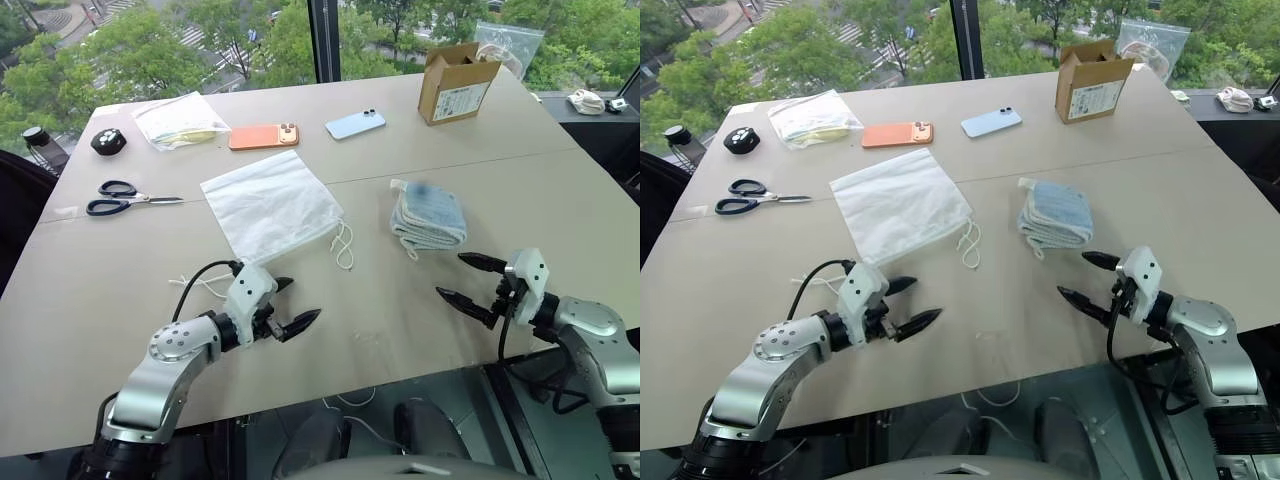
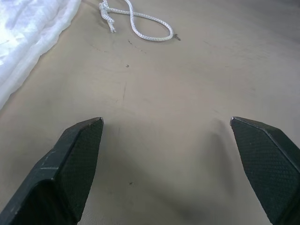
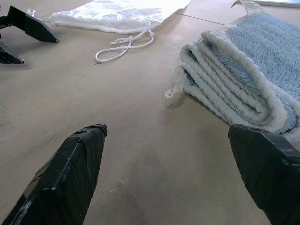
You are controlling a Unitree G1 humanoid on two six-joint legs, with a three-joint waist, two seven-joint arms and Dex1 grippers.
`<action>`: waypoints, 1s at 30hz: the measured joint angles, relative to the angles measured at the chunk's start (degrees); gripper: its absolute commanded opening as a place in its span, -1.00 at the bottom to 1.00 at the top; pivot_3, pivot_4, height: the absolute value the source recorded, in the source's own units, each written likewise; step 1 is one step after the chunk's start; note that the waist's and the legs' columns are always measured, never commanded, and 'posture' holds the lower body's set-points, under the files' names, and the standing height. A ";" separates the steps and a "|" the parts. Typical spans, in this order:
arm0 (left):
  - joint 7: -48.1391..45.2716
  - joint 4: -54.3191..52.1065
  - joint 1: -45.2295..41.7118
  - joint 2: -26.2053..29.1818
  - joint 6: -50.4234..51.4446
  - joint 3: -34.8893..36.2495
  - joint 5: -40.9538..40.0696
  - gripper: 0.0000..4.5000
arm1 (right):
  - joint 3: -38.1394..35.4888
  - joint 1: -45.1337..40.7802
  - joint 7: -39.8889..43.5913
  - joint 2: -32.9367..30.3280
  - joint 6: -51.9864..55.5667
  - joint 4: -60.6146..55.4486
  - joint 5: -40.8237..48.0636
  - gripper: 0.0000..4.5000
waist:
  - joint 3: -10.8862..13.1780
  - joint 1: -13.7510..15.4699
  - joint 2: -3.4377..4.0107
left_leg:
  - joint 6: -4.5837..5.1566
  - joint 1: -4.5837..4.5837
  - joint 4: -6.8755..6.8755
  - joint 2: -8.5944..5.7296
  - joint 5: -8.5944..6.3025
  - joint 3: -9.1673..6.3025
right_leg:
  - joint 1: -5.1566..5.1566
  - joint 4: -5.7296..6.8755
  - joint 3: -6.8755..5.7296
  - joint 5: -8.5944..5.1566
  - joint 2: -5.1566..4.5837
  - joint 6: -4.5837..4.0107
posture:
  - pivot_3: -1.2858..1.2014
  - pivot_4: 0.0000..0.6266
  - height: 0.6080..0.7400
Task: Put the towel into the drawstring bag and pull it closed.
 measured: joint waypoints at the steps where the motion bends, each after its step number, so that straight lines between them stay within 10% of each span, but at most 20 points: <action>1: 0.00 0.00 0.00 0.00 0.00 0.00 0.00 0.99 | 0.00 0.00 0.00 0.00 0.00 0.00 0.00 1.00 | 0.00 0.00 0.00 | 0.00 0.00 0.00 0.00 0.00 0.00 | 0.00 0.00 0.00 0.00 0.00 0.00 | 0.03 -0.52 1.00; 23: 5.49 0.11 -3.23 -3.32 -3.36 3.89 -0.15 0.99 | 1.41 -1.08 0.18 2.09 -0.19 -0.23 -0.49 1.00 | 0.02 0.00 0.00 | 0.00 0.01 0.01 0.00 0.00 -0.01 | 0.00 0.00 -0.02 0.00 0.00 0.00 | 0.03 -0.52 1.00; 30: 15.46 10.63 -12.62 -0.50 -11.56 4.78 13.51 0.99 | 3.30 -1.00 1.71 2.78 3.80 -6.25 4.28 1.00 | 0.03 -0.06 -0.03 | 0.00 0.01 0.04 0.00 0.00 -0.02 | 0.00 0.01 -0.04 0.00 0.01 0.00 | 0.03 -0.52 1.00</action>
